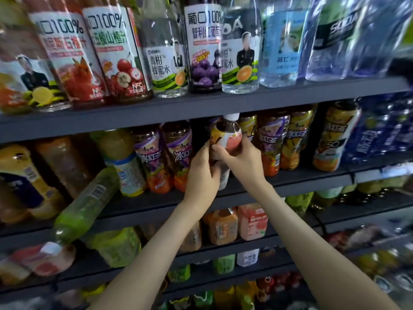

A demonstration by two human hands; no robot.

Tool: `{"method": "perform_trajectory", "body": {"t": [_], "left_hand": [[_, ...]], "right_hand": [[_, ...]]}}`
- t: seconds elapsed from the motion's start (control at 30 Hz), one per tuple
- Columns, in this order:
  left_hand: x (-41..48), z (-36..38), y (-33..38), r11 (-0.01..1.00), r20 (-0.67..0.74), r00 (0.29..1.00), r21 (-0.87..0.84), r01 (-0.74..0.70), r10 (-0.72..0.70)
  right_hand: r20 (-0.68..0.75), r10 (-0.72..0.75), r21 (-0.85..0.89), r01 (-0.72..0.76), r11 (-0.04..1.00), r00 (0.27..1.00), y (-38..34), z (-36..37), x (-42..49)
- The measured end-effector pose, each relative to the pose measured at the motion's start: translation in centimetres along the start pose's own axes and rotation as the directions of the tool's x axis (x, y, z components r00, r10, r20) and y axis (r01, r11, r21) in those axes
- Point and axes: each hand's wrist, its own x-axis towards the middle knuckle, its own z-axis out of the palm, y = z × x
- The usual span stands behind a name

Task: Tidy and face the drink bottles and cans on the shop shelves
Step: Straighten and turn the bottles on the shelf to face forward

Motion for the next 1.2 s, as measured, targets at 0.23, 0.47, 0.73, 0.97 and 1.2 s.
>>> {"method": "perform_trajectory", "body": {"t": [0.23,0.47,0.73,0.97,1.2], "left_hand": [[0.7,0.9,0.4,0.981,-0.12,0.983,0.118,0.152,-0.137],[-1.5,0.6,0.1,0.972,-0.098,0.993,0.216,0.09,-0.07],[-8.0,-7.4,-4.5,0.944,-0.217,0.976,0.32,0.085,-0.014],[-11.3,-20.9,-10.7,0.926,-0.336,0.937,0.376,0.041,0.096],[-10.4,-30.1,-18.3,0.963,-0.086,0.995,0.269,-0.016,0.041]], "right_hand": [[0.182,0.0,-0.165,0.03,0.986,0.983,1.2,2.3,0.7],[0.146,-0.023,-0.145,0.045,0.988,0.989,2.0,2.2,-1.1],[0.078,-0.312,0.025,0.311,0.95,0.947,-0.4,8.1,-9.0],[0.665,-0.355,0.003,0.473,0.881,0.657,-4.1,21.1,-12.5],[0.538,-0.474,-0.243,0.666,0.705,0.698,-5.1,27.7,-12.4]]}}
